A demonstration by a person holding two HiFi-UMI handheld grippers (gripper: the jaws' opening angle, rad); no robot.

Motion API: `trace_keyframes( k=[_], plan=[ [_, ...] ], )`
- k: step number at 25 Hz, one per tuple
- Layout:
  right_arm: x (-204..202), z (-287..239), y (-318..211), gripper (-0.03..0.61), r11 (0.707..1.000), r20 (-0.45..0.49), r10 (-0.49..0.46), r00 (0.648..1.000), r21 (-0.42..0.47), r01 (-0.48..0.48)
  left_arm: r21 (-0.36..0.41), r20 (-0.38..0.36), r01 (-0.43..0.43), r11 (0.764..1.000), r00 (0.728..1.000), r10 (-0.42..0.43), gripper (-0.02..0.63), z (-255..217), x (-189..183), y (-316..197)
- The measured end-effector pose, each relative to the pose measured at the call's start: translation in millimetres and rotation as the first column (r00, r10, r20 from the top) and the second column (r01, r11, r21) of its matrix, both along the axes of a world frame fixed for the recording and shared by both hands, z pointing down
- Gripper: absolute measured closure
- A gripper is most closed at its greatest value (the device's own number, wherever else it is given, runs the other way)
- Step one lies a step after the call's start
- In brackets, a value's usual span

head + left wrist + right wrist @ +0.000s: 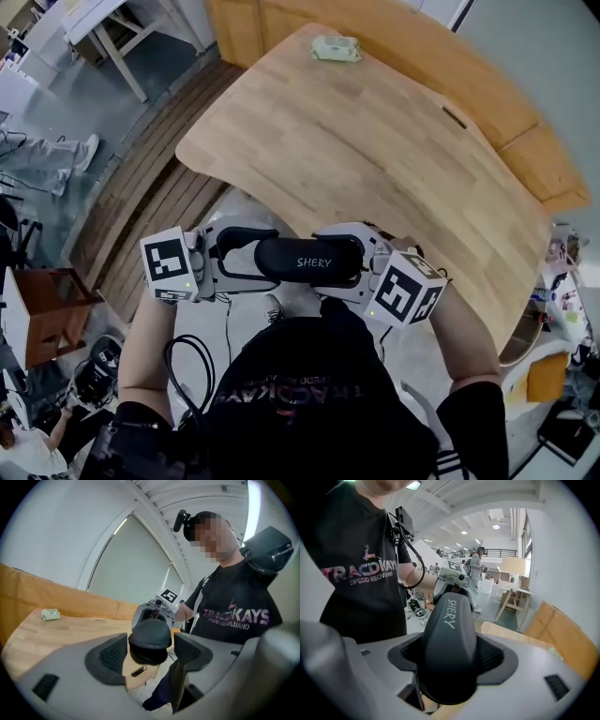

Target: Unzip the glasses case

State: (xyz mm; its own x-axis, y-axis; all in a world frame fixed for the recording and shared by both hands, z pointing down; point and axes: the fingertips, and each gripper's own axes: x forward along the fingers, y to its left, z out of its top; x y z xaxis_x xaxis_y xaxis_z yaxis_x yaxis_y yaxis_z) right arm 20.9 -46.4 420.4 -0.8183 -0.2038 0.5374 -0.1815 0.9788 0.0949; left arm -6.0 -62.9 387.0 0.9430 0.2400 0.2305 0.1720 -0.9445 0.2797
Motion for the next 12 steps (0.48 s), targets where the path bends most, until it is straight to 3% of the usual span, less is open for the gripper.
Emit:
trace_keyframes(
  k=[4, 6, 10, 12],
  plan=[
    [49.6, 32.3, -38.6, 0.238, 0.994, -0.015, 0.104, 0.994, -0.026, -0.104, -0.033, 0.046, 0.145, 0.989, 0.989, -0.144, 0.310, 17.4, -9.8, -29.8],
    [70.6, 56.6, -65.4, 0.238, 0.987, -0.020, 0.153, 0.988, -0.050, -0.154, -0.055, 0.081, 0.214, 0.975, 0.975, -0.209, 0.361, 30.9, -11.2, -37.0],
    [97.0, 110.2, -126.9, 0.238, 0.975, -0.044, 0.202, 0.978, -0.089, -0.205, -0.062, 0.162, 0.351, 0.934, 0.927, -0.337, 0.566, 64.5, -5.6, -43.2],
    [106.4, 137.9, -158.2, 0.238, 0.969, -0.068, 0.216, 0.974, -0.107, -0.223, -0.072, 0.193, 0.402, 0.913, 0.903, -0.383, 0.589, 79.4, -0.5, -42.2]
  ],
)
